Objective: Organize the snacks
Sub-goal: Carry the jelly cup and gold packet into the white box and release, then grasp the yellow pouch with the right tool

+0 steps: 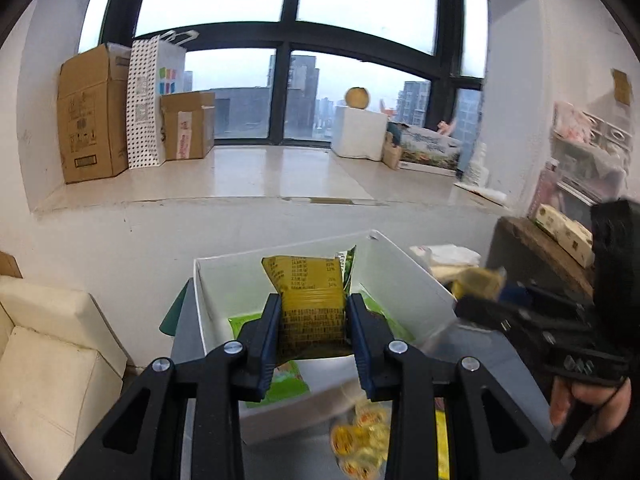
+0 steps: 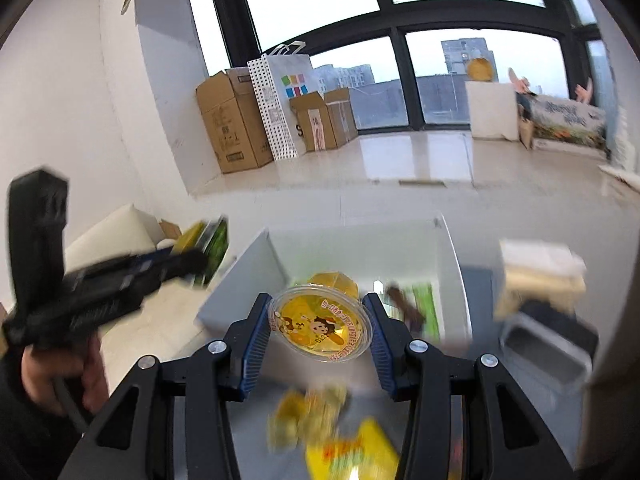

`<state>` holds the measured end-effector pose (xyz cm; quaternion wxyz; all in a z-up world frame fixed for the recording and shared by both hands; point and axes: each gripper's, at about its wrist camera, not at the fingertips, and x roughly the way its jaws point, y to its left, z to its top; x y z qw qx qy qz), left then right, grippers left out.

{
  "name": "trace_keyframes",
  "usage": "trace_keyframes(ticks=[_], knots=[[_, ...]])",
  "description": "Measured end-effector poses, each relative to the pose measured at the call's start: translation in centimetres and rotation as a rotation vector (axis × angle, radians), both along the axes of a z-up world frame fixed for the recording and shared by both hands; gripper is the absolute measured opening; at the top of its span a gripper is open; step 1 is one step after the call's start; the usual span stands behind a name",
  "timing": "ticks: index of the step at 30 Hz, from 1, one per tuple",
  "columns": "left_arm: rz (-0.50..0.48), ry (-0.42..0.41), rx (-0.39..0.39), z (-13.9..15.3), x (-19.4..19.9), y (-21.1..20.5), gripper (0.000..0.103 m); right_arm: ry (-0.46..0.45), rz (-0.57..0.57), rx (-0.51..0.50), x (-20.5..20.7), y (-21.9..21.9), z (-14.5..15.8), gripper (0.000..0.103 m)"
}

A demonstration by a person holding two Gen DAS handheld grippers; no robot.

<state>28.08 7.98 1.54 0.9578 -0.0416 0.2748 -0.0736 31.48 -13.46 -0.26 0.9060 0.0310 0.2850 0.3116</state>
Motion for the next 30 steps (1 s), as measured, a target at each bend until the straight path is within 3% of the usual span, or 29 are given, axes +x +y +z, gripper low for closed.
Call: trace_keyframes(ticks=[7,9,11,12,13,14,24,30], knots=[[0.029,0.042,0.013,-1.6,4.1,1.2,0.037,0.034,-0.016,-0.061,6.6,2.7,-0.8,0.050],[0.029,0.058,0.012,-2.3,4.7,1.3,0.045,0.045,-0.021,-0.067,7.6,3.1,-1.4,0.050],[0.051,0.080,0.023,-3.0,5.1,1.6,0.089,0.057,-0.036,-0.075,8.2,3.2,-2.0,0.055],[0.062,0.084,0.018,-3.3,5.2,1.8,0.100,0.061,-0.041,-0.081,8.5,3.3,-2.4,0.063],[0.064,0.089,0.004,-3.6,5.2,2.1,0.103,0.065,-0.038,-0.090,8.7,3.5,-2.6,0.091],[0.060,0.094,0.000,-3.8,5.1,2.2,0.103,0.067,-0.044,-0.113,8.7,3.7,-3.0,0.101],[0.046,0.128,-0.006,-4.4,4.3,2.1,0.103,0.066,-0.056,-0.116,7.3,2.9,-4.0,0.103],[0.021,0.109,-0.005,-3.8,1.8,1.3,0.103,0.051,-0.055,-0.075,4.4,0.8,-2.8,0.103]])
